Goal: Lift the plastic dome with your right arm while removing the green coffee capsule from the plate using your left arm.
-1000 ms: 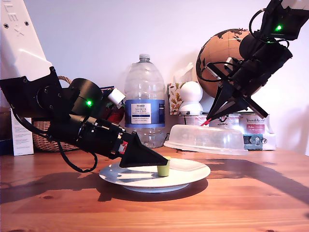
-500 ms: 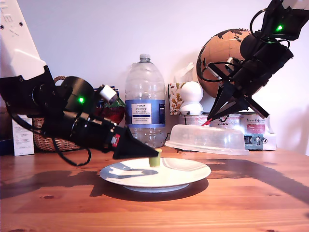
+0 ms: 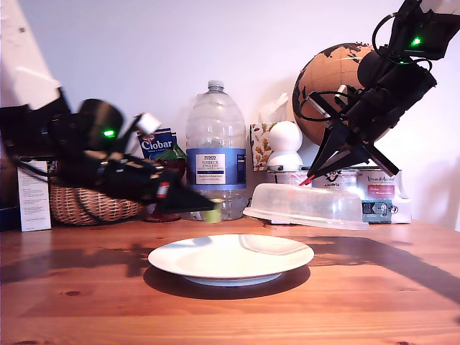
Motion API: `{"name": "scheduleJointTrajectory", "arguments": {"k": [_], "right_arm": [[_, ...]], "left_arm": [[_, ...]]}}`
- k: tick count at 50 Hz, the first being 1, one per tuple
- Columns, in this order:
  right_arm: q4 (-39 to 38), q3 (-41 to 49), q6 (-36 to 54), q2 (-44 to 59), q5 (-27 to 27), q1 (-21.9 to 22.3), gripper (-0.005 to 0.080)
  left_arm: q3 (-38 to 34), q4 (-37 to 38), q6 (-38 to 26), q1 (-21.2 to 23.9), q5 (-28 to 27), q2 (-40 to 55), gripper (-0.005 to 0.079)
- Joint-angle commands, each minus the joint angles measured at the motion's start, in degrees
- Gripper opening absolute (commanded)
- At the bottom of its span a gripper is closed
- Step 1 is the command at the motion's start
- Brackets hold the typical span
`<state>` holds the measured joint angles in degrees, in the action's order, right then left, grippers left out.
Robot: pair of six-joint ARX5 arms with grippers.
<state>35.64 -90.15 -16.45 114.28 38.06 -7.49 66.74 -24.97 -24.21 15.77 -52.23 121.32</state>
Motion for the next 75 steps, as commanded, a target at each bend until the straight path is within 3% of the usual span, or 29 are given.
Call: {"name": "scheduleJointTrajectory", "arguments": {"k": [1,25,45,65,75], "right_arm": [[-0.24,-0.74,0.39,-1.33,0.44,0.00,-0.0012],[-0.74,-0.74,-0.28,-1.33,2.32,-3.23,-0.0012],[-0.20,-0.74,-0.33,-1.33,2.19,-10.62,-0.0012],[4.00,-0.72,1.97,-1.31,-3.26,-16.68,-0.0012],[4.94,-0.72,4.33,-1.29,-8.68,-18.53,-0.0012]], "left_arm": [[-0.28,-0.07,0.22,-1.05,0.57,0.44,0.0201],[-0.28,7.85,-1.64,-7.32,7.61,0.44,0.0201],[-0.28,13.29,-4.59,-10.14,10.80,0.44,0.0201],[-0.28,13.40,-4.57,-11.54,10.75,0.44,0.0201],[-0.28,13.03,-4.57,-11.54,10.71,0.44,0.0201]]}}
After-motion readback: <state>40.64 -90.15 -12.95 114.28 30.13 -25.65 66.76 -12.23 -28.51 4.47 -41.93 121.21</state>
